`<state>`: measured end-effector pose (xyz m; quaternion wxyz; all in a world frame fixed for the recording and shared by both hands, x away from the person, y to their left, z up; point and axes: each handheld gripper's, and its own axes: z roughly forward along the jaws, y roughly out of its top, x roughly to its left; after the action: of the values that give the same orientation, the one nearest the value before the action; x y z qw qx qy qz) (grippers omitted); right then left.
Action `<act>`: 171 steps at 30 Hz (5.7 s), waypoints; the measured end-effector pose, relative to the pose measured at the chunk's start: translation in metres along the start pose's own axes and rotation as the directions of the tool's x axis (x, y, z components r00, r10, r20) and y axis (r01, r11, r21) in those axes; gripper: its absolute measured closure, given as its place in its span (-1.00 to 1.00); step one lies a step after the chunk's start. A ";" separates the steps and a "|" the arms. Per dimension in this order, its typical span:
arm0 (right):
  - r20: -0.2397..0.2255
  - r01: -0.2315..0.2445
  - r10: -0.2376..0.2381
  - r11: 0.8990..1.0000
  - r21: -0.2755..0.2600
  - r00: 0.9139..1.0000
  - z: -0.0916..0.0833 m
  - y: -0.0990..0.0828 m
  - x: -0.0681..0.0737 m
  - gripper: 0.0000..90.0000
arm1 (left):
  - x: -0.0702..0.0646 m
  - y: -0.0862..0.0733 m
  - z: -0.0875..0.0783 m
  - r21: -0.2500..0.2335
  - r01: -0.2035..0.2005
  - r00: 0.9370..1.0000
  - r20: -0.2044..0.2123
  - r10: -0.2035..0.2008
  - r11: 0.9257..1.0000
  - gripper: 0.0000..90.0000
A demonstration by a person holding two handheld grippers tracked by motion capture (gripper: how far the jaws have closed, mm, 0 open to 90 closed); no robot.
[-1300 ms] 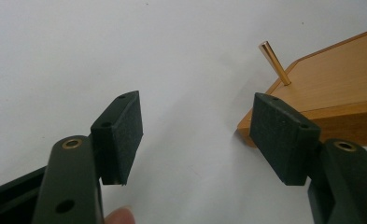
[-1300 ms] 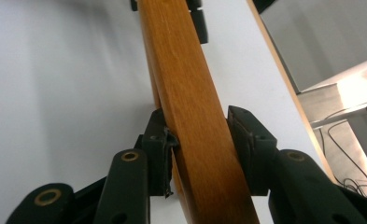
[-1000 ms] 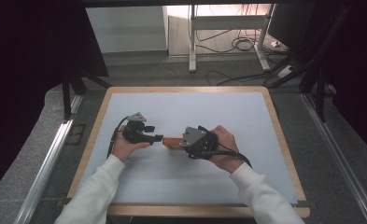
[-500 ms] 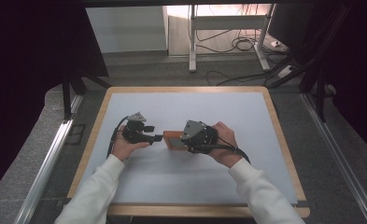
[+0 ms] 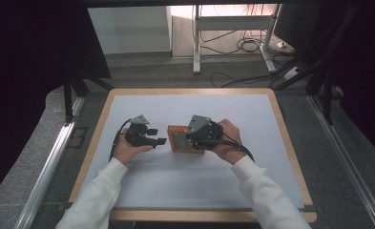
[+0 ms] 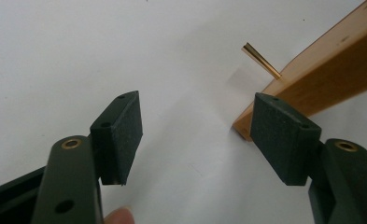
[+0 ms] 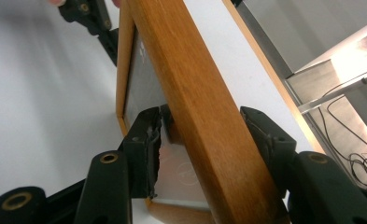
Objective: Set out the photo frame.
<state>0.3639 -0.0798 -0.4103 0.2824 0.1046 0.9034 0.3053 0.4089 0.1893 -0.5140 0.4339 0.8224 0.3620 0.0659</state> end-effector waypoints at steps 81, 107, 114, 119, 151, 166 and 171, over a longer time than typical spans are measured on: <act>0.047 -0.296 0.295 0.955 0.016 0.954 0.037 -0.012 -0.069 -0.60 | -0.001 -0.002 0.004 0.009 -0.008 1.000 0.013 0.008 1.000 -0.25; 0.028 -0.394 0.398 0.914 -0.102 0.917 -0.036 -0.076 -0.043 -0.61 | -0.006 -0.002 0.006 0.018 -0.022 1.000 -0.001 0.022 1.000 -0.20; 0.010 -0.410 0.414 0.905 -0.113 0.910 -0.044 -0.103 -0.022 -0.61 | -0.008 -0.002 0.008 0.027 -0.020 1.000 -0.007 0.021 0.999 -0.08; -0.007 -0.435 0.437 0.893 -0.114 0.899 -0.046 -0.118 -0.011 -0.61 | -0.010 -0.001 0.010 0.033 -0.018 1.000 -0.005 0.018 0.999 -0.12; -0.032 -0.480 0.479 0.875 -0.060 0.877 -0.034 -0.147 0.007 -0.62 | -0.023 0.007 0.033 0.063 -0.050 0.999 -0.012 0.051 0.997 0.99; -0.027 -0.480 0.480 0.876 -0.046 0.877 -0.036 -0.151 0.008 -0.63 | -0.025 0.005 0.034 0.077 -0.067 0.998 0.001 0.067 0.995 0.99; -0.025 -0.478 0.477 0.877 -0.045 0.878 -0.036 -0.151 0.007 -0.63 | -0.029 0.004 0.034 0.079 -0.070 0.998 0.005 0.070 0.994 0.99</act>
<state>0.3344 -0.2149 -0.4823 0.1950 0.3150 0.8437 0.3885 0.4050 0.1463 -0.5258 0.3989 0.8512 0.3348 0.0657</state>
